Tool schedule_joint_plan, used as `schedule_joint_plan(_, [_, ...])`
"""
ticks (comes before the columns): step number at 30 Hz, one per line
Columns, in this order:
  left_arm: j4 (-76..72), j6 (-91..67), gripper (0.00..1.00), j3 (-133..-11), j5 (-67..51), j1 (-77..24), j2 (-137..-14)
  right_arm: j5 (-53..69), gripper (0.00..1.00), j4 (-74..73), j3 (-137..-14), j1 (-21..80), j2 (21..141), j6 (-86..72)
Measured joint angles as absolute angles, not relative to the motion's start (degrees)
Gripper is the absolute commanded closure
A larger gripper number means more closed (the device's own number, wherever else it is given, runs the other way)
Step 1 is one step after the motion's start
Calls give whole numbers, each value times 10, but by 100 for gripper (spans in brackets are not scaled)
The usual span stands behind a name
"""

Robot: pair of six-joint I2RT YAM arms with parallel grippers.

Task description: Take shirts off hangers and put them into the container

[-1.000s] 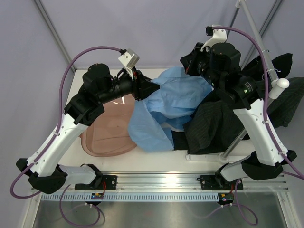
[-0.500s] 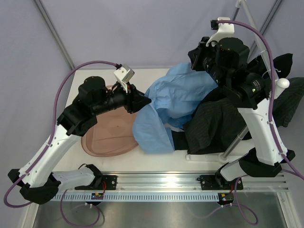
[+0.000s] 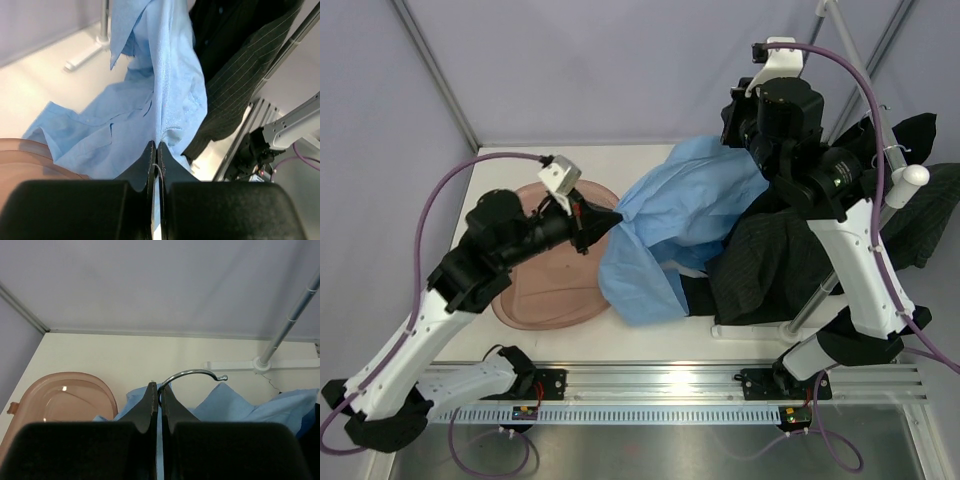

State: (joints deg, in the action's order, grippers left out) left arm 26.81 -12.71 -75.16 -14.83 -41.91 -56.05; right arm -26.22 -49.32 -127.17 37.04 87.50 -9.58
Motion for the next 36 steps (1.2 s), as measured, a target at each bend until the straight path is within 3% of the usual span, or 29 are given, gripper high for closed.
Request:
schedule_joint_plan(11, [232,-133,100,-746,-139,-420,-436,-389,100,-456,-1279,377,940,-79])
schedule_joint_plan(18, [213,-155,100,-641,-140,-420,-408,-439,100,-489,-1448,376,1044,-61])
schedule_joint_plan(30, [245,-156,100,-608,15,-421,-446,-405,100,-507,-1405,377,954,-51])
schedule_joint_plan(31, [240,-156,98,-604,14,-421,-457,-394,100,-510,-1400,377,942,-51])
schedule_joint_plan(32, [234,-157,90,-599,7,-422,-469,-387,100,-510,-1397,377,932,-51])
schedule_joint_plan(34, [223,-151,63,-589,-16,-422,-487,-371,100,-509,-1388,377,915,-52])
schedule_joint_plan(36, [223,-142,51,-589,-47,-422,-496,-358,100,-502,-1361,376,892,-49])
